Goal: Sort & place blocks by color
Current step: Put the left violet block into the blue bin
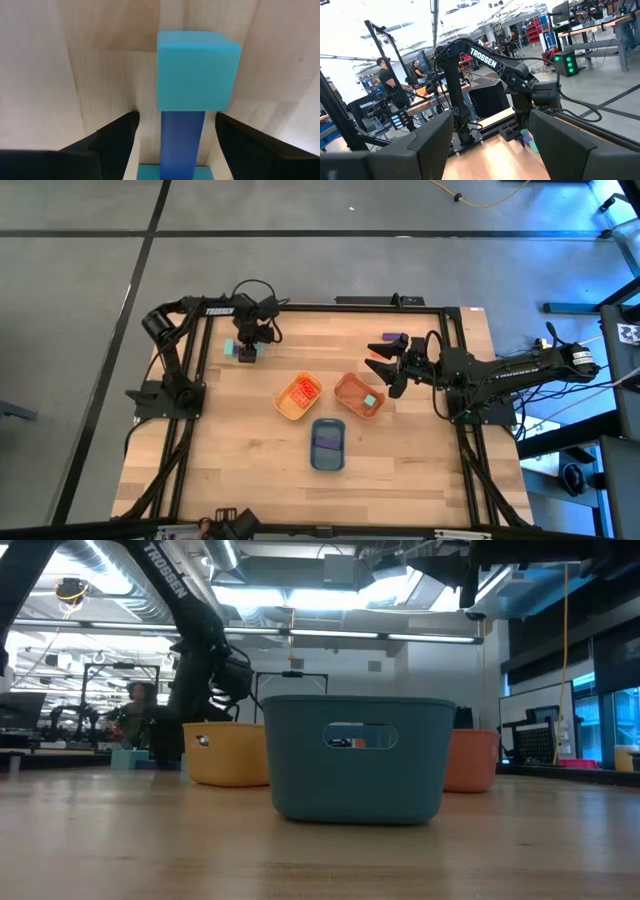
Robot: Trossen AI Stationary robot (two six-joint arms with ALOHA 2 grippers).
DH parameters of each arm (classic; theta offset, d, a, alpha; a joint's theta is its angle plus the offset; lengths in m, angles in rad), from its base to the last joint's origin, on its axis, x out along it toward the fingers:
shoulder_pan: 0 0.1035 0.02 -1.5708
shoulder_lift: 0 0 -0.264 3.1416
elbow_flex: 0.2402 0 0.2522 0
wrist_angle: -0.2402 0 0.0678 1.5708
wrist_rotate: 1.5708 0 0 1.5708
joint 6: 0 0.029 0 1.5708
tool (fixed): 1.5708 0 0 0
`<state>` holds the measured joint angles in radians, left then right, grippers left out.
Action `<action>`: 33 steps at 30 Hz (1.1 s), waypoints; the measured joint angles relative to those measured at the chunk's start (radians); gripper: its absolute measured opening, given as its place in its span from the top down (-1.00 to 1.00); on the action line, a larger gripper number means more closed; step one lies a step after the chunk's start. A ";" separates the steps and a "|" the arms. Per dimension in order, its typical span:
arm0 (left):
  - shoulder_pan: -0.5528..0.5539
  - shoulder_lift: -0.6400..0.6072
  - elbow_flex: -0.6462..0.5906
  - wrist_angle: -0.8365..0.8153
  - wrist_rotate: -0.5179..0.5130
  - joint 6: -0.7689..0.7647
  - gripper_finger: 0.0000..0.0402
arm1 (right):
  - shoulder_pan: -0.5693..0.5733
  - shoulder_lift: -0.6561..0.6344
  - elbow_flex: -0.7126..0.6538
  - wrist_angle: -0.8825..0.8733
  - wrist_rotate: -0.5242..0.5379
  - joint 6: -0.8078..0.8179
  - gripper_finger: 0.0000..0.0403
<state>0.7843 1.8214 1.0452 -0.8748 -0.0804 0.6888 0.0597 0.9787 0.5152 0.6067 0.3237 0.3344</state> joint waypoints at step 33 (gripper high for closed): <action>-0.012 -0.123 0.009 -0.040 -0.079 -0.001 0.54 | 0.000 0.000 0.000 0.001 -0.003 0.000 -0.31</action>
<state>0.7720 1.6980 1.0538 -0.9144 -0.1589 0.6877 0.0601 0.9787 0.5152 0.6075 0.3210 0.3340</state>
